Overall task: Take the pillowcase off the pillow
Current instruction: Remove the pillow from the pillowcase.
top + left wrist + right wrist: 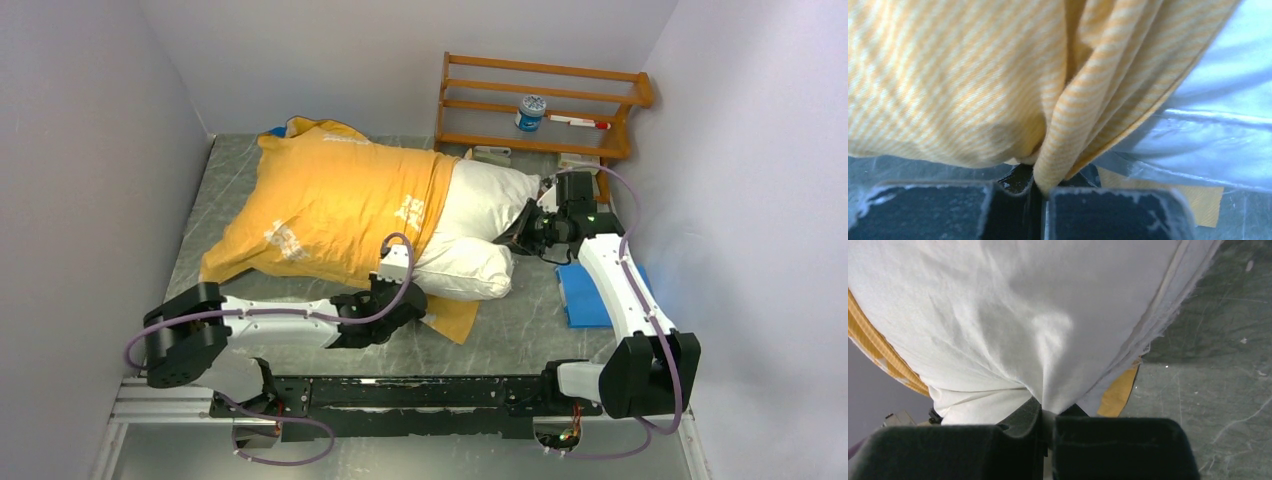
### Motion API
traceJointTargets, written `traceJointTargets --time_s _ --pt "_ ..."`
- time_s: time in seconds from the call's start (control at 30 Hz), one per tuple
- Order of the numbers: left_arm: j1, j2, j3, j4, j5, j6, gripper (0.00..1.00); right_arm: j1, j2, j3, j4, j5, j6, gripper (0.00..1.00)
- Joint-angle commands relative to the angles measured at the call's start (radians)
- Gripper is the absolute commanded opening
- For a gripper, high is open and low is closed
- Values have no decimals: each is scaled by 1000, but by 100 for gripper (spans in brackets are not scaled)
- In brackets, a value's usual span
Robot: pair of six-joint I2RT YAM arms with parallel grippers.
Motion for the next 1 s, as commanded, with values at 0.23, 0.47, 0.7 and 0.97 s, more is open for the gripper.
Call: traceJointTargets --time_s 0.23,0.47,0.7,0.97 --pt "19 -120 -32 -27 39 159 5 -24 -95 -83 -45 99 -30 74" --pt "20 -129 -13 -7 106 169 5 -24 -265 -209 -63 -102 -8 100" --pt "19 -136 -10 28 145 178 5 28 -336 -380 229 -426 171 100" --pt "19 -153 -3 17 144 184 5 258 -222 -361 254 -137 258 57"
